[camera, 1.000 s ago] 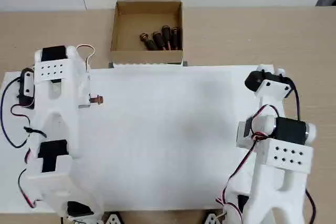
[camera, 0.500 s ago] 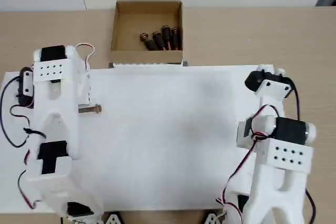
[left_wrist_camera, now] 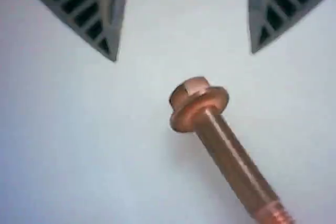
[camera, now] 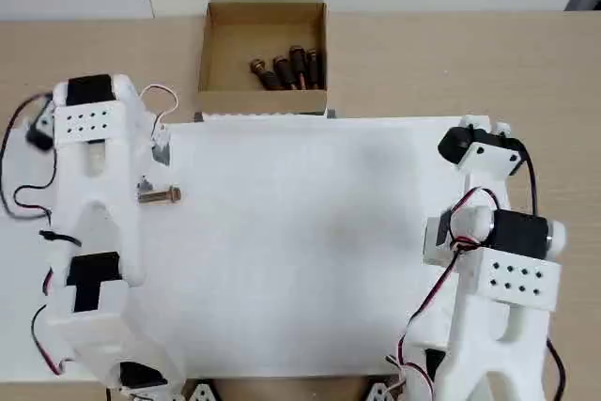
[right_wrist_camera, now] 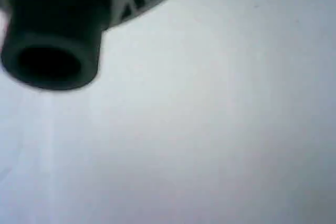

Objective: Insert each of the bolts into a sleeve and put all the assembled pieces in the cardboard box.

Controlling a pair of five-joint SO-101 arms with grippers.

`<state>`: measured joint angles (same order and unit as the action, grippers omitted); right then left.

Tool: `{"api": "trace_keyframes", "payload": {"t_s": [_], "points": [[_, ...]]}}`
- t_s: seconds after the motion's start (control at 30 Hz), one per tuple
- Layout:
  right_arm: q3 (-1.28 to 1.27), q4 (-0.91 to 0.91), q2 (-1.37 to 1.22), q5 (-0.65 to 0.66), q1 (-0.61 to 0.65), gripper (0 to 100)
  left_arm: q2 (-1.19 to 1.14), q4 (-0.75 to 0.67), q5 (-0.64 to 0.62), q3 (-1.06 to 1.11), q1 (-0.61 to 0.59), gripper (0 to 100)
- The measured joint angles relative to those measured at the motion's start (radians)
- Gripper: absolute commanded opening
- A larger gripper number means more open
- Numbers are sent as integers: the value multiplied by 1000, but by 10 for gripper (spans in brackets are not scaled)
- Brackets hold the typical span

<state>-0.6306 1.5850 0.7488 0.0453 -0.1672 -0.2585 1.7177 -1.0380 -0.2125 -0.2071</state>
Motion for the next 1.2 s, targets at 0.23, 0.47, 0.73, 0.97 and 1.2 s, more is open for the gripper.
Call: {"api": "trace_keyframes", "payload": {"t_s": [0.23, 0.47, 0.73, 0.97, 1.2], "points": [[0, 0, 0, 0, 0, 3, 0, 5, 439, -12, 0, 156], [0, 0, 0, 0, 0, 3, 0, 6, 945, -12, 0, 156], [0, 0, 0, 69, 0, 3, 0, 6, 1511, -12, 0, 155], [0, 0, 0, 78, 0, 4, 0, 6, 1852, -12, 0, 155], [0, 0, 0, 123, 0, 4, -20, 6, 2143, -12, 0, 155]]}}
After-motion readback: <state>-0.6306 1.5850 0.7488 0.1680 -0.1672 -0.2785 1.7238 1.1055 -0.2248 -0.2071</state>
